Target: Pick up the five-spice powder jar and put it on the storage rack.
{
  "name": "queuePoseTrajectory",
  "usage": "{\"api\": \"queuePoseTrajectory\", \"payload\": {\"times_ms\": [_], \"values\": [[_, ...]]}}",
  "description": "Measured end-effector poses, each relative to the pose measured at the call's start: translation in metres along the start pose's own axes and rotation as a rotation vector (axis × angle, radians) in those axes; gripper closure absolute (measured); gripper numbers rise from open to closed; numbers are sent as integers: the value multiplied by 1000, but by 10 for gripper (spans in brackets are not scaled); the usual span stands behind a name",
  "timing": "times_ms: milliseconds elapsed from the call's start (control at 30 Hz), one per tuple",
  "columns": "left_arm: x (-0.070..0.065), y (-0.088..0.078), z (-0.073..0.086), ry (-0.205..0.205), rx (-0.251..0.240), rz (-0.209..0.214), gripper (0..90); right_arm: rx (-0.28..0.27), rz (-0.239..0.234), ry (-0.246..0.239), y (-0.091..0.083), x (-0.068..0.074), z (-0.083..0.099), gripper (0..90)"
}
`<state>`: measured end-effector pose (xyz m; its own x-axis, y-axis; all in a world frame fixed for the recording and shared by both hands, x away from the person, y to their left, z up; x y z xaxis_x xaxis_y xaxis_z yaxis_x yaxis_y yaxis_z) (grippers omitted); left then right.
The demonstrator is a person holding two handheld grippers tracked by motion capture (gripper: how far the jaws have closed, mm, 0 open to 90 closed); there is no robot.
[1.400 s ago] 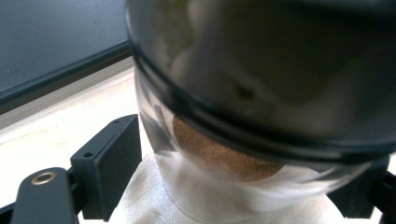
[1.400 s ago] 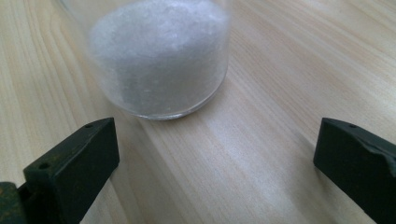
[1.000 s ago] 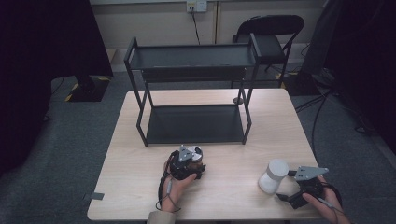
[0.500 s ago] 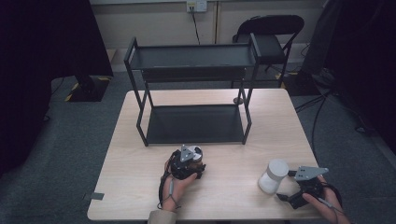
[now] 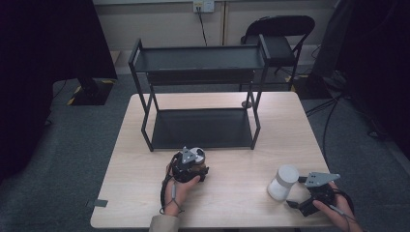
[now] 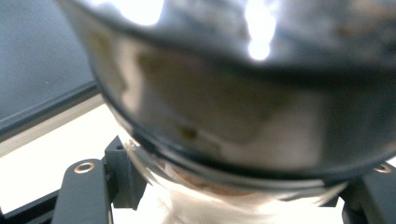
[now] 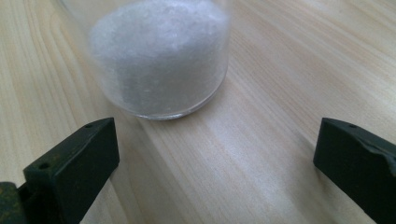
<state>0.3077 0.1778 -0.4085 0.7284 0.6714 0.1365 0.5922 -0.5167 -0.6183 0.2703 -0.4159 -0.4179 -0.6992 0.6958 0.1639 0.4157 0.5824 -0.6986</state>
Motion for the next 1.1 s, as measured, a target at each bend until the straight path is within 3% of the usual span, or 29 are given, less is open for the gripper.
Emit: {"api": "queuePoseTrajectory", "payload": {"times_ms": [300, 633, 1100], "values": [[9, -4, -10, -19, -4, 17, 302, 0, 0, 0, 0, 0, 0, 0], [16, -9, -26, -17, 8, 7, 302, 0, 0, 0, 0, 0, 0, 0], [30, -20, -48, -25, -12, -9, 303, 0, 0, 0, 0, 0, 0, 0]]}}
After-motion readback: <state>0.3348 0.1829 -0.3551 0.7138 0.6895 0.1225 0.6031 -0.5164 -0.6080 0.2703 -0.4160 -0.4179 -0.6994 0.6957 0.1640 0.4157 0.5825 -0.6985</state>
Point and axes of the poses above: each handheld gripper's, and its own axes: y roughly forward along the jaws, z roughly out of its underside, x roughly to its left, the point moved 1 cm from there along y, roughly forward along the jaws, and after that the axes turned 14 degrees about y, right-handed, at the moved point
